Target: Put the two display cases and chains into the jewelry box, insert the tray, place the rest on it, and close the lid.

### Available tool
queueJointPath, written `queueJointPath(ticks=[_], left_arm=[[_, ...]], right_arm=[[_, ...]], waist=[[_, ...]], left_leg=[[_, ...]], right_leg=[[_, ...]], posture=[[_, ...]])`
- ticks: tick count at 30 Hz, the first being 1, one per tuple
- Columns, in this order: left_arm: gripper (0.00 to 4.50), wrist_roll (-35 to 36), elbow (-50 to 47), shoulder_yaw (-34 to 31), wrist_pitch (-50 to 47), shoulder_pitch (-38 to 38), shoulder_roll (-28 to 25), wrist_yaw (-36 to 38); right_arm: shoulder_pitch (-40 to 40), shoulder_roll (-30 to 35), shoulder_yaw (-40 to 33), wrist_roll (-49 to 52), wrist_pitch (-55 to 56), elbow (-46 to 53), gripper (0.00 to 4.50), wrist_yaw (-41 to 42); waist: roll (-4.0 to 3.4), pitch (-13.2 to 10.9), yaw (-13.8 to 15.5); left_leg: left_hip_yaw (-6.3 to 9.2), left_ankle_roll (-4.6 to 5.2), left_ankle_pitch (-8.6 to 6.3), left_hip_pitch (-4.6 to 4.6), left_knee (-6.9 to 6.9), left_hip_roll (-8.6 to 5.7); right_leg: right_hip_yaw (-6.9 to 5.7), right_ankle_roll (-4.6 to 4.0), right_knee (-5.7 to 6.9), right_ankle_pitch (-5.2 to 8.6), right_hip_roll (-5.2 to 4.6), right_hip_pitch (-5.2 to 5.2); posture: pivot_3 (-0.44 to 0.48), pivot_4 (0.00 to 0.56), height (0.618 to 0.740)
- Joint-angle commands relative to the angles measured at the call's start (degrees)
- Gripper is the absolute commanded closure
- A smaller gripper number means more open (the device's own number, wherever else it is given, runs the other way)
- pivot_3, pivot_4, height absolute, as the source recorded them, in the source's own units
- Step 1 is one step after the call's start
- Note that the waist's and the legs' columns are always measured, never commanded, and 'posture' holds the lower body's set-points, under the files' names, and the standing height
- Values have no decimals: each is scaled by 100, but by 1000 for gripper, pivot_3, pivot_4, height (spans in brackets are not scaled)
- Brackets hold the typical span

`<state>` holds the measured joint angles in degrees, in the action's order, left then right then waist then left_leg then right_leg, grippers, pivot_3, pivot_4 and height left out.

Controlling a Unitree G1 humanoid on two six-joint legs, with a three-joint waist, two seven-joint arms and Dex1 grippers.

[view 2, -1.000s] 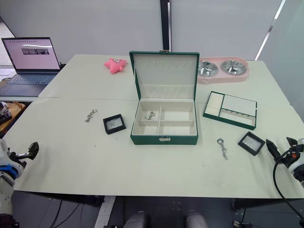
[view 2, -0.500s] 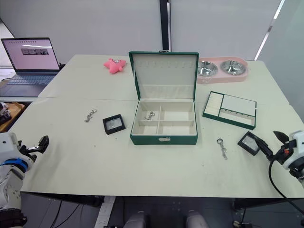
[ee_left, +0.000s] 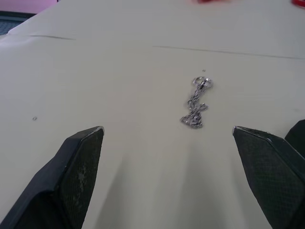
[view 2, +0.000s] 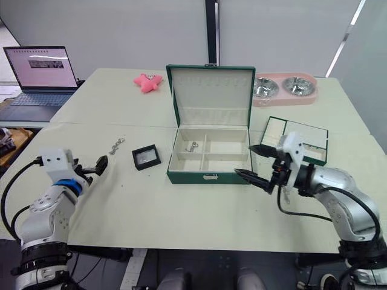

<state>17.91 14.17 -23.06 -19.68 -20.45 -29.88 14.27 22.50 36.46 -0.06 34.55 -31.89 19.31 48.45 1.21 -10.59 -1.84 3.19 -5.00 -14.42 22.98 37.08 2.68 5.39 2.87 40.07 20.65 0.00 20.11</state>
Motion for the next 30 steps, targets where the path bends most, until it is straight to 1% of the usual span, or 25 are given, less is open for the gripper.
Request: queueJointPath(ticks=[1,5,10,12,15,19,25,30], left_arm=[[27,-114,94,94,48,-250,-41,-40],[27,-244,460,231,60,-544,-128,41],[27,-347,1564,362,340,-1112,-344,480],[27,-393,2171,425,558,-1428,-424,719],[27,-524,3031,559,833,-1915,-538,990],[27,-675,3935,697,1188,-2371,-638,1302],[27,-853,5090,764,1638,-2847,-740,1419],[27,-998,5588,770,1887,-3062,-802,1346]], right_arm=[[324,-176,193,-68,-58,-9,0,-50],[705,-464,454,-284,3,-312,0,-92],[1031,-792,622,-533,65,-629,0,-158],[1100,-869,623,-580,77,-700,0,-161],[1173,-944,617,-624,67,-735,0,-153],[1192,-976,558,-621,17,-694,0,-157],[1120,-945,489,-576,-66,-593,0,-199],[1085,-940,470,-558,-130,-531,0,-236]], waist=[[0,0,-1],[0,0,-15],[0,0,-14],[0,0,-14],[0,0,-13],[0,0,-17],[0,0,-64],[0,0,-111]], left_leg=[[0,0,0,0,0,0],[-4,0,0,0,-1,0],[3,-1,1,0,2,1],[1,-1,1,1,2,-1],[1,-1,1,3,2,-3],[3,-1,1,4,2,-3],[3,-1,1,4,2,-2],[3,-1,1,4,2,-2]], right_leg=[[0,0,0,0,0,0],[2,0,1,0,-1,4],[-6,-1,13,0,2,9],[-6,0,12,0,0,9],[-8,-1,11,0,-1,12],[-12,0,12,0,0,12],[-11,-1,19,0,0,17],[-11,0,24,0,1,18]], posture=[[0,150,740],[0,150,740],[0,150,740],[0,150,740],[0,150,740],[0,150,740],[0,150,740],[0,150,740]])
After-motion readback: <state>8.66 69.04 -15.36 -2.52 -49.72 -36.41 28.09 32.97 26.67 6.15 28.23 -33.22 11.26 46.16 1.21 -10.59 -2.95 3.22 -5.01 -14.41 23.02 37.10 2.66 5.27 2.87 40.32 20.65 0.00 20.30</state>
